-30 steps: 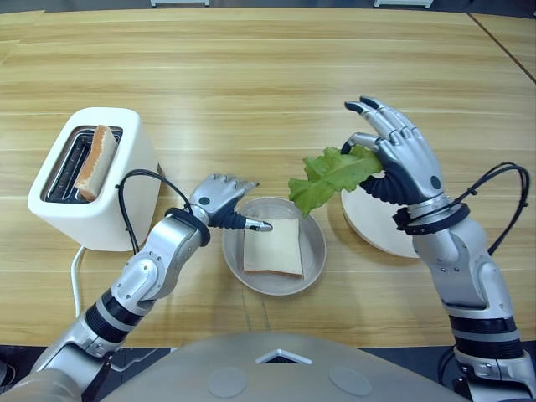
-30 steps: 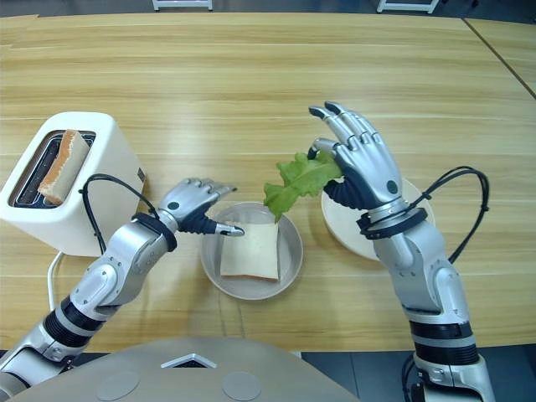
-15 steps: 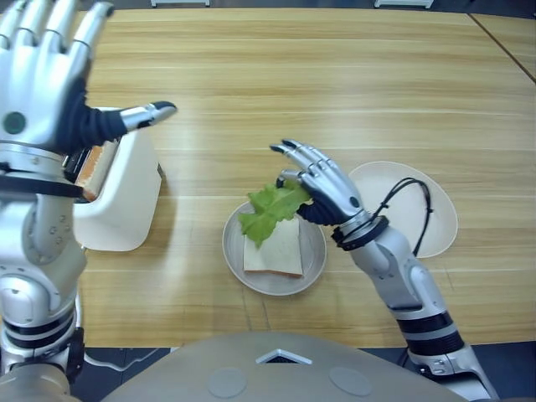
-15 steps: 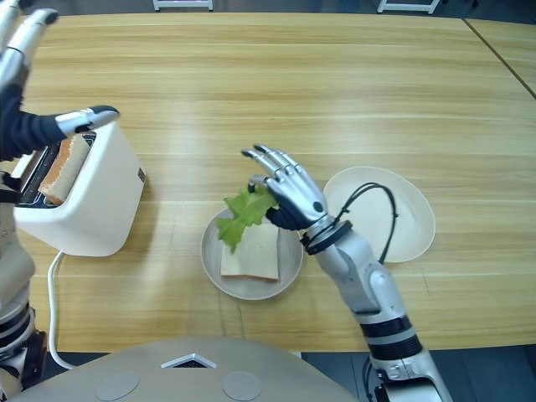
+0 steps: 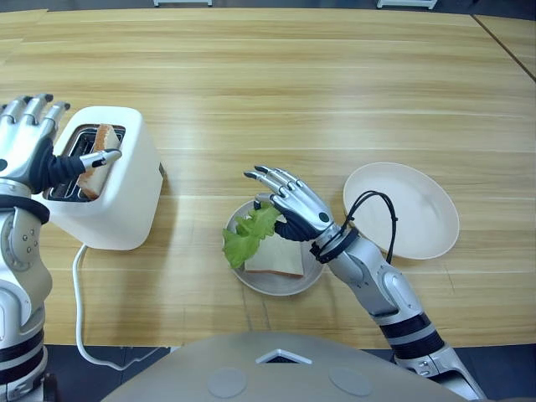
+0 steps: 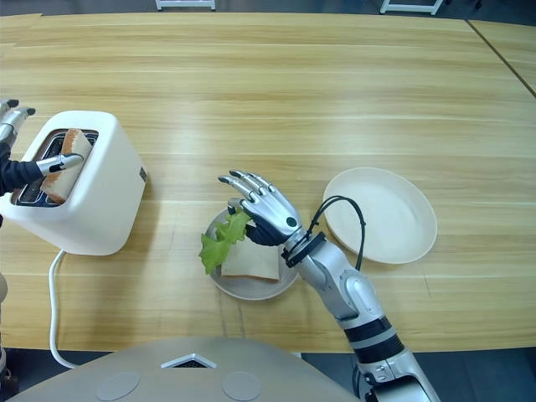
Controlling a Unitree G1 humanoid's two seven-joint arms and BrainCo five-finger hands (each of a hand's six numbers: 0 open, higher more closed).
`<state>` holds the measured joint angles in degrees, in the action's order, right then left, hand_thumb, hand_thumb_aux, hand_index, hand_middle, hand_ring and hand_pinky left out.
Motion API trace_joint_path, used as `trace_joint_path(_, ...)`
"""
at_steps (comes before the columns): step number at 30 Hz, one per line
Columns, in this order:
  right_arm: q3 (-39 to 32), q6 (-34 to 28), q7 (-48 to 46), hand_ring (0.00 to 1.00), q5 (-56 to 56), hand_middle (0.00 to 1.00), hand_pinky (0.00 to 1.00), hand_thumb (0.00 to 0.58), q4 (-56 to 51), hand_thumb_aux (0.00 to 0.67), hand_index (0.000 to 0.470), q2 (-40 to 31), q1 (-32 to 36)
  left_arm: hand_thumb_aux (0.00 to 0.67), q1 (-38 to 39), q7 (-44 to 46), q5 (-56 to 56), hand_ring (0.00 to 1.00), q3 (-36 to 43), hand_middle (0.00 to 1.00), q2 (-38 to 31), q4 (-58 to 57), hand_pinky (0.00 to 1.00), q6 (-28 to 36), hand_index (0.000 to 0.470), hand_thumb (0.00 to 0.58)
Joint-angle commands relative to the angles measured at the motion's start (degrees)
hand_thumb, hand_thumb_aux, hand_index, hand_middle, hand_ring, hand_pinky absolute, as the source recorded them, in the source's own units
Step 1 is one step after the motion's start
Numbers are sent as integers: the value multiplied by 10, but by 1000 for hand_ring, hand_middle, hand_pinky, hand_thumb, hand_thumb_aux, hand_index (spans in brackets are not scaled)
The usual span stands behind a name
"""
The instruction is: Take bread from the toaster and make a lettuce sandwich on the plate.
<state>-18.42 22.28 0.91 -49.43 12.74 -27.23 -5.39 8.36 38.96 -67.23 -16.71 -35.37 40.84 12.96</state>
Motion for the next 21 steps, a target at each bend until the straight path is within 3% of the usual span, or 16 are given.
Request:
trace_joint_path(1,17,5,-2,0,-5,0,0,580,0,670,470,-31,-18,11,15,21,-9,0,15,0,11,-10,0,6,7,18)
trace_joint_path(3,27,5,0,0,-10,0,0,580,2,670,470,-43,-23,55,24,30,-13,0,25,0,15,-17,0,8,39,92)
trace_joint_path(4,31,5,2,0,-12,0,0,580,2,670,470,-48,-24,102,27,32,-16,0,30,0,17,-22,0,8,72,164)
trace_joint_path(5,36,6,4,0,-15,0,0,580,1,670,470,-54,-25,344,30,31,-18,0,34,0,20,-27,0,9,241,443)
trace_joint_path(6,41,7,6,0,-18,0,0,580,1,670,470,-61,-26,413,30,29,-20,0,38,0,23,-32,0,10,289,494)
trace_joint_path(7,44,7,7,0,-24,0,0,580,0,670,470,-67,-26,670,30,26,-19,0,40,0,27,-36,0,12,470,580)
trace_joint_path(8,48,8,11,0,-30,0,0,580,-2,670,470,-74,-27,670,27,21,-18,0,42,0,29,-39,0,14,470,580)
trace_joint_path(9,53,7,14,0,-36,0,0,577,-3,620,435,-81,-30,670,24,16,-15,0,42,0,32,-41,0,17,470,580)
trace_joint_path(10,56,6,17,0,-43,0,0,144,-4,89,63,-88,-31,670,19,10,-10,0,42,0,36,-42,0,20,470,580)
trace_joint_path(11,60,6,21,0,-50,0,0,0,-4,0,0,-94,-33,670,11,0,-6,467,41,467,40,-43,467,23,470,580)
trace_joint_path(12,63,5,24,0,-53,0,0,0,-5,0,0,-98,-35,670,4,-6,-2,1000,40,1000,43,-44,1000,26,470,580)
trace_joint_path(21,84,10,23,0,-49,0,0,0,-2,0,0,-132,-56,670,-49,-55,38,1000,20,1000,51,-23,1000,33,470,580)
